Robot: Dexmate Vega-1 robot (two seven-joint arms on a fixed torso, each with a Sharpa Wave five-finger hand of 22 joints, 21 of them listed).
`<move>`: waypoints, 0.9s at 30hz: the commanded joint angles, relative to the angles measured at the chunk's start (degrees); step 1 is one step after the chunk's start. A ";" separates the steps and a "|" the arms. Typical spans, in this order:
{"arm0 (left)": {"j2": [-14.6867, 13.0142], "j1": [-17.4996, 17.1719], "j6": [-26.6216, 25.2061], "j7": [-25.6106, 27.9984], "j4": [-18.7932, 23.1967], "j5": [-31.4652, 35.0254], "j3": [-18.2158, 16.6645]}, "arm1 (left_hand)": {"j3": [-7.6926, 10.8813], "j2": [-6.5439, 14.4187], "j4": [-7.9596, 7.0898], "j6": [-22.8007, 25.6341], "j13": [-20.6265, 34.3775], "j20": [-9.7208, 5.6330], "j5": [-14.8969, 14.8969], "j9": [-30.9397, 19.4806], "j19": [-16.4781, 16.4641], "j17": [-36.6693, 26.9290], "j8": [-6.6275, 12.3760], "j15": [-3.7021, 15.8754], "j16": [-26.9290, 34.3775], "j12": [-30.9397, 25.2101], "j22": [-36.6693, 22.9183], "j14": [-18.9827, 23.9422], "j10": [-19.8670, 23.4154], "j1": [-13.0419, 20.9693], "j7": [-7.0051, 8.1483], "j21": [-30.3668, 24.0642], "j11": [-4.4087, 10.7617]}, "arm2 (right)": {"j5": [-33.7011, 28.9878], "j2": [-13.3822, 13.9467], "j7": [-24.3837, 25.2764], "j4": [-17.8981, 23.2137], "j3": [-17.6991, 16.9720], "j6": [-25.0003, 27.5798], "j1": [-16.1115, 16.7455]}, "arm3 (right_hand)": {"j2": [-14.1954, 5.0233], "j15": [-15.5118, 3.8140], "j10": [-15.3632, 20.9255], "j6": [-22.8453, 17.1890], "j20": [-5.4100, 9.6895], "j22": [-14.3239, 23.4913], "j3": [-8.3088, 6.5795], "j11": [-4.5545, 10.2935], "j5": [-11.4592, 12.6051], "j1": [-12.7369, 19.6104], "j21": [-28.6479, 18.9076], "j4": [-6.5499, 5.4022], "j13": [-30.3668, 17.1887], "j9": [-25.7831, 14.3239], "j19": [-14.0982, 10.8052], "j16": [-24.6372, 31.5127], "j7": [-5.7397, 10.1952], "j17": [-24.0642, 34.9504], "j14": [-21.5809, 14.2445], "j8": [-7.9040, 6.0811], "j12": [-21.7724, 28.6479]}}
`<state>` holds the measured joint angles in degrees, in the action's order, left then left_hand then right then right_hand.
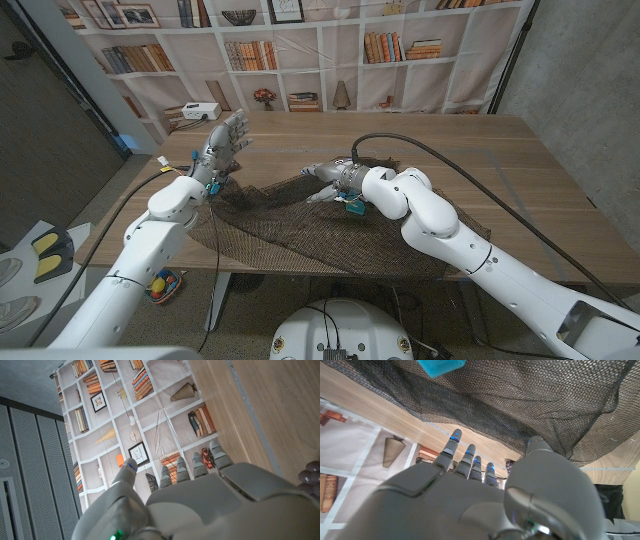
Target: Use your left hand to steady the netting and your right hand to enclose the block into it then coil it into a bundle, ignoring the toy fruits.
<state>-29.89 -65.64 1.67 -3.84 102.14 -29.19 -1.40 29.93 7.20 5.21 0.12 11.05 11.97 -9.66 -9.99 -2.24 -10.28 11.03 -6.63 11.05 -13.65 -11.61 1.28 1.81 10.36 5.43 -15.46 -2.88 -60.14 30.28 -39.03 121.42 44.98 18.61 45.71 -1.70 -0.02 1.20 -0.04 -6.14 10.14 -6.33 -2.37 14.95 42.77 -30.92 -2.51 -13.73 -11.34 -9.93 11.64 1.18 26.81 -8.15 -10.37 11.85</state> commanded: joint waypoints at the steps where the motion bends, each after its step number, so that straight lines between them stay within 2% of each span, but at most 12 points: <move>1: -1.06 -3.34 1.37 0.96 3.43 -0.99 -3.44 | 0.43 0.47 -0.07 0.33 0.16 0.26 -0.35 -0.18 -0.39 -0.13 0.14 -0.22 0.39 -0.28 -0.22 0.38 0.55 0.35 0.24 -0.38 -0.07 | -3.12 -3.26 -0.09 -3.63 3.98 -2.66 -2.15 | -0.48 -0.13 -0.59 0.49 0.14 0.17 -0.46 -0.34 0.66 1.18 0.15 0.76 -0.13 -0.20 0.35 -0.03 0.23 0.11 0.36 0.04 0.02; 5: -1.16 -4.19 1.62 0.88 3.95 -1.35 -4.15 | 0.45 0.43 -0.10 0.42 0.17 0.27 -0.34 -0.18 -0.45 -0.14 0.12 -0.25 0.42 -0.33 -0.22 0.58 0.81 0.34 0.25 -0.39 -0.05 | -4.62 -4.95 0.45 -4.85 5.38 -3.41 -2.69 | -1.65 -0.20 -0.30 0.40 0.51 0.18 -1.59 -0.28 1.09 3.48 0.40 2.12 -0.21 -0.20 0.18 0.13 0.21 -0.10 0.55 -0.38 0.35; 8: -1.41 -4.34 1.63 0.33 3.88 -1.57 -4.23 | 0.46 0.39 -0.12 0.50 0.18 0.26 -0.33 -0.18 -0.53 -0.15 0.11 -0.29 0.45 -0.34 -0.23 0.73 0.90 0.32 0.28 -0.41 -0.08 | -5.06 -6.02 0.61 -5.65 6.02 -4.00 -2.99 | -1.94 -0.24 -0.27 0.33 0.62 0.18 -1.92 -0.26 1.18 4.24 0.52 2.63 -0.24 -0.20 0.16 0.18 0.23 -0.19 0.61 -0.49 0.43; 16: -1.54 -4.10 2.87 -1.16 3.29 -1.72 -3.88 | 0.45 0.29 -0.19 0.63 0.20 0.28 -0.29 -0.18 -0.65 -0.18 0.07 -0.35 0.41 -0.35 -0.23 0.82 1.14 0.22 0.33 -0.42 -0.25 | -5.86 -8.81 -0.05 -8.52 7.72 -5.18 -4.40 | -2.22 -0.34 -1.19 1.08 0.80 0.19 -2.21 -0.11 1.22 5.19 0.80 3.40 -0.29 -0.19 0.26 0.15 0.15 -0.29 1.25 -0.34 0.21; 25: -1.49 -3.82 3.41 -1.89 2.17 -2.09 -3.85 | 0.46 0.23 -0.29 0.66 0.23 0.29 -0.26 -0.18 -0.70 -0.21 -0.01 -0.28 0.37 -0.32 -0.23 0.90 1.29 0.12 0.44 -0.41 -0.26 | -5.59 -11.95 -0.49 -13.11 9.95 -7.25 -7.20 | -2.45 0.07 -3.61 3.10 1.02 0.21 -2.07 -0.63 1.08 5.35 1.52 3.85 -0.39 -0.18 1.15 0.00 -0.20 -0.19 3.05 0.01 -0.38; 27: -1.45 -3.82 3.62 -2.06 1.87 -2.19 -3.92 | 0.46 0.22 -0.32 0.71 0.24 0.29 -0.25 -0.18 -0.73 -0.22 -0.02 -0.28 0.36 -0.32 -0.23 0.94 1.38 0.09 0.41 -0.41 -0.22 | -4.48 -12.61 -0.67 -14.26 10.15 -7.99 -7.94 | -2.56 0.13 -3.88 3.48 1.69 0.22 -2.16 -0.66 1.09 5.68 1.69 4.14 -0.41 -0.18 1.33 0.09 -0.35 -0.21 3.11 0.02 -0.36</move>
<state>-31.31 -69.47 4.42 -4.86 105.22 -30.81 -5.11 30.16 7.20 4.97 0.31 11.05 11.97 -9.66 -10.00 -2.65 -10.26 11.03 -6.85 11.04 -13.65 -11.61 1.66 2.72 10.36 5.63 -15.46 -3.18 -65.60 21.40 -39.17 112.36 52.74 13.32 40.84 -4.14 -0.02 -2.18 2.58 -4.95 10.28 -8.24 -2.86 15.97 47.80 -29.42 1.16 -14.00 -11.33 -8.73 11.65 1.03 26.56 -5.49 -10.36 11.63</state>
